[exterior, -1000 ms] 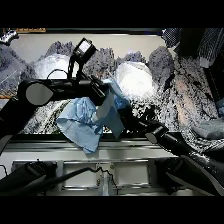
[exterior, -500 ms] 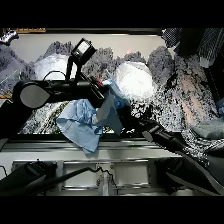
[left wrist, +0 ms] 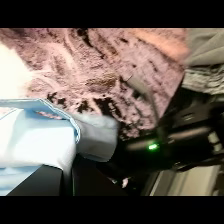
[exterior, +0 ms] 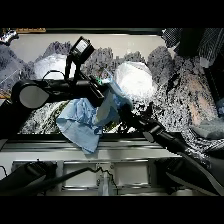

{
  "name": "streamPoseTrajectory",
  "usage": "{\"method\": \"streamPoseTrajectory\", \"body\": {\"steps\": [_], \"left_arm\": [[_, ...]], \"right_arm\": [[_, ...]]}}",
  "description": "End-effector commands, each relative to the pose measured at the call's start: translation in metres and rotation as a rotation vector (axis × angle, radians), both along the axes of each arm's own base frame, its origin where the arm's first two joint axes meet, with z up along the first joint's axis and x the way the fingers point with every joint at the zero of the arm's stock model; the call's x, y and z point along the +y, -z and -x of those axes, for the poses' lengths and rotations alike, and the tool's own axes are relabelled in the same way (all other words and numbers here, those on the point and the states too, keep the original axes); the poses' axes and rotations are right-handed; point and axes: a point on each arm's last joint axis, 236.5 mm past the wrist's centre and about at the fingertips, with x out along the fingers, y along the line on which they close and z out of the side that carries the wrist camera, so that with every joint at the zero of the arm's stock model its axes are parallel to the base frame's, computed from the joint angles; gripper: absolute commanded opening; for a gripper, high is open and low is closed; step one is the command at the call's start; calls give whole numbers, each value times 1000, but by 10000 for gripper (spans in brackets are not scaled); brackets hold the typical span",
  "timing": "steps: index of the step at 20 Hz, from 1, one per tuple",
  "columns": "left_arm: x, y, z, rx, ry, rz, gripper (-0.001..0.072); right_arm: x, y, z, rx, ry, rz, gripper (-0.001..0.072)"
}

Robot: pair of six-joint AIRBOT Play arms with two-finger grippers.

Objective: Fold the clothes and pants, and hang the long-sleeved shirts on hangers.

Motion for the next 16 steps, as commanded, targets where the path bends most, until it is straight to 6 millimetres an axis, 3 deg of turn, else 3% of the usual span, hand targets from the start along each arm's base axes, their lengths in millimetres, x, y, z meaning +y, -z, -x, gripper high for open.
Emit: {"method": "streamPoseTrajectory", "body": {"steps": [1,4,6,8,11,14,16], "left_arm": [[22,7,-20,-74,-49,-92,11],[55,0,-56,-108,-189,-86,12],[83,-12,-82,-51,-359,27,12],[101,-21,-93,61,-493,173,12],[84,-62,-73,160,-468,413,12],[63,-130,-38,146,-384,652,13],[63,-176,-17,52,-355,772,13]], "right_arm": [[-1,-55,-1,-256,-164,148,28],[-19,-124,11,-444,-395,425,28],[-37,-168,24,-509,-555,594,28],[-53,-214,35,-566,-691,734,26],[-67,-311,33,-770,-708,866,25],[-67,-415,27,-1026,-642,967,25],[-62,-461,14,-1163,-633,1065,25]]}}
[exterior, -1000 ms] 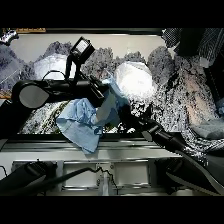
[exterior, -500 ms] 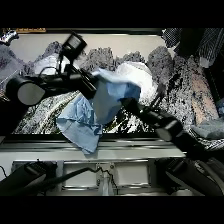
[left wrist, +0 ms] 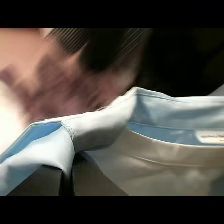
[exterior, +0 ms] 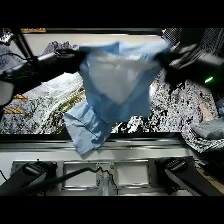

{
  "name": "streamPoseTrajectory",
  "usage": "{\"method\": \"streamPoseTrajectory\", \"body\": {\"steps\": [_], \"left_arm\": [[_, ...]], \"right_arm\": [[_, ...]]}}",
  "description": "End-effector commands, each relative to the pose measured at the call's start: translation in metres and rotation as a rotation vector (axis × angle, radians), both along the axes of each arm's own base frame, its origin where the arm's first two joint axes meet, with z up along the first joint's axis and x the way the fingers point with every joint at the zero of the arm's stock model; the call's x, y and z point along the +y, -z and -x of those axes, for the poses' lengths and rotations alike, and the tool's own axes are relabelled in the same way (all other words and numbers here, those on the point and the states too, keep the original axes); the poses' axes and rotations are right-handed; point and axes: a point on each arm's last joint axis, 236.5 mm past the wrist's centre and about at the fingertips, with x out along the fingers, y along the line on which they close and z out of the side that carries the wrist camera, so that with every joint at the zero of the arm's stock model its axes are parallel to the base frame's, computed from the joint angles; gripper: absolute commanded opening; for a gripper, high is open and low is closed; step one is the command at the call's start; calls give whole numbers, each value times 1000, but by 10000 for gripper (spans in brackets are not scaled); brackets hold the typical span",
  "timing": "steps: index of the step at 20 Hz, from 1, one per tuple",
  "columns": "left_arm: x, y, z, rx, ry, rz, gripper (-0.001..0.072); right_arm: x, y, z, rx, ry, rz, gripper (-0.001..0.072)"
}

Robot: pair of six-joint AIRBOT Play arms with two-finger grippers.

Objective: Fold the clothes and pants, and hang the long-sleeved shirts on hangers.

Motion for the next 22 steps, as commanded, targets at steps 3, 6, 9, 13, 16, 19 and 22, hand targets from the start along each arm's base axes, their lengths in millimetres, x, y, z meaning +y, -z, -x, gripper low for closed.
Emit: {"method": "streamPoseTrajectory", "body": {"steps": [3,6,9,13,16,19,22], "left_arm": [[21,-116,37,-279,-85,285,13],[43,-105,24,-347,-157,122,11],[74,-51,7,-220,-201,-88,10],[131,26,2,-27,-318,-257,10],[135,100,13,148,-285,-327,11],[140,167,22,287,-282,-360,11],[157,222,35,411,-313,-395,12]], "right_arm": [[16,-84,-40,-298,-77,188,25],[32,-39,-95,-82,-3,72,27],[47,54,-126,227,40,71,27],[52,175,-134,565,30,250,27],[89,221,-139,606,-18,319,26],[133,253,-135,562,-59,411,25],[151,280,-129,538,-67,527,25]]}}
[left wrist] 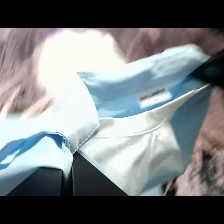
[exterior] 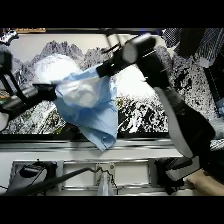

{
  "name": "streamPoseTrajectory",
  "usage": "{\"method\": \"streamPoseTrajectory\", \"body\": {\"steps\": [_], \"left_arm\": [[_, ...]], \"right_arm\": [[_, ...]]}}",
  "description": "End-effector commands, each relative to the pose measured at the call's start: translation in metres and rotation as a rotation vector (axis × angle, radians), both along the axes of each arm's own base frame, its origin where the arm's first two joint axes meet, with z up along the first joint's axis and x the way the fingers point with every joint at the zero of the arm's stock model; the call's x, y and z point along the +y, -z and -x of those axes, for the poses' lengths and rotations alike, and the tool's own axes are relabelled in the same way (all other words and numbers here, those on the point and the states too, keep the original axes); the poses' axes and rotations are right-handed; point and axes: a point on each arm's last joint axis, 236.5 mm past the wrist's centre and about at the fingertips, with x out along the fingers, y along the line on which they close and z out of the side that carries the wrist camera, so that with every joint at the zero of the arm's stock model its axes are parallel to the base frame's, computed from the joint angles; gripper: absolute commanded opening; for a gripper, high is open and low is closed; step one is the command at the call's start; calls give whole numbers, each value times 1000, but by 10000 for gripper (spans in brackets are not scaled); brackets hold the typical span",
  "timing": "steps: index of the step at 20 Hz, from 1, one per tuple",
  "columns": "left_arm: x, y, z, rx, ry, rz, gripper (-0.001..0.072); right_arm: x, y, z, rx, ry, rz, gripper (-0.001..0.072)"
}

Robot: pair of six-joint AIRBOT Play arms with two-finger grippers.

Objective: Fold the clothes and pants, and hang the long-sleeved shirts on hangers.

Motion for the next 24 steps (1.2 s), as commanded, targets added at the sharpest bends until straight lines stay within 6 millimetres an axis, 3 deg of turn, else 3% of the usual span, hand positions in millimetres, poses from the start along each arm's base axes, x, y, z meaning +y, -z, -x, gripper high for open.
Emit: {"method": "streamPoseTrajectory", "body": {"steps": [1,2,3,4,5,7,10,12,14,19,23,24], "left_arm": [[17,70,22,180,-57,-12,12],[17,79,28,216,-53,-17,42],[17,81,31,229,-45,-23,234],[17,77,31,215,-46,-25,472],[22,68,29,180,-52,-43,547],[44,36,17,54,-88,-144,546],[116,-24,2,-124,-313,-294,496],[168,-31,5,-120,-491,-337,495],[204,-7,14,-34,-631,-302,496],[294,80,28,256,-865,-304,494],[336,101,4,379,-779,-445,494],[345,106,-3,401,-779,-459,461]], "right_arm": [[28,33,6,-23,-52,94,25],[37,35,10,-28,-71,91,25],[46,38,15,-33,-89,91,25],[52,39,19,-34,-103,91,25],[58,41,23,-34,-118,94,25],[62,42,30,-31,-145,106,25],[59,43,36,-13,-151,120,26],[58,43,37,-13,-161,127,26],[59,42,36,-22,-178,131,26],[65,39,34,-44,-195,111,25],[70,37,33,-59,-215,95,25],[71,37,32,-67,-227,98,25]]}}
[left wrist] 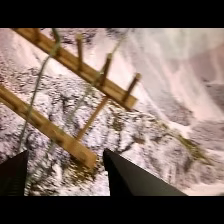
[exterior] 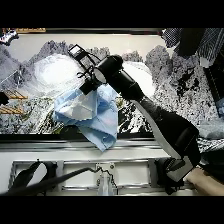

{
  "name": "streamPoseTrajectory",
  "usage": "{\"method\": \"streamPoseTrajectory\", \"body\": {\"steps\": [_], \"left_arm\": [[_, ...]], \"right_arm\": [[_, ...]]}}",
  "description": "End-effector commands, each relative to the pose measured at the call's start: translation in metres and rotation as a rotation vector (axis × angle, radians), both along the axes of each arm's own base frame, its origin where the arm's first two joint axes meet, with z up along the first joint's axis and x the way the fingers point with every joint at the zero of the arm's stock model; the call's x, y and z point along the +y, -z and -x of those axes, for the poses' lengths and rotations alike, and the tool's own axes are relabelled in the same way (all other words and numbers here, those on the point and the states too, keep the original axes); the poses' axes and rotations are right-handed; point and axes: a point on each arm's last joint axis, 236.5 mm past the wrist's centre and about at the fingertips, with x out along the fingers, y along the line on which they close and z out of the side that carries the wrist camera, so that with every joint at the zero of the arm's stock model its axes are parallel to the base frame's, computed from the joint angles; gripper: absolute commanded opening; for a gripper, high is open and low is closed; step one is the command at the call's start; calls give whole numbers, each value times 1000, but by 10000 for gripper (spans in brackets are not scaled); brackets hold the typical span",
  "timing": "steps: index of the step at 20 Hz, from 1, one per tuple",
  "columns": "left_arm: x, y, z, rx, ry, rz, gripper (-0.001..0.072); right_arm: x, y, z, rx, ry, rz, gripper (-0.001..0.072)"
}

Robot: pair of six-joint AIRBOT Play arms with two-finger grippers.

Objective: Fold the clothes and pants, and hang the long-sleeved shirts on hangers.

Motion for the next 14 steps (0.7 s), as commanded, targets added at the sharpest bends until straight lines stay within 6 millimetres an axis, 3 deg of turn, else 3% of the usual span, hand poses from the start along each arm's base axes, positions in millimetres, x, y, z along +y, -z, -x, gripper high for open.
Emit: {"method": "streamPoseTrajectory", "body": {"steps": [1,6,11,13,14], "left_arm": [[40,26,-14,135,7,-40,412],[63,57,-43,248,66,-71,412],[78,82,-56,306,107,-118,411],[80,90,-60,308,117,-123,261],[82,91,-61,302,118,-124,260]], "right_arm": [[5,-3,-2,-21,-27,-14,25],[7,-4,-3,-25,-30,-20,25],[7,-4,-3,-25,-30,-21,25],[7,-3,-1,-19,-31,-19,25],[6,-2,0,-14,-30,-15,25]]}}
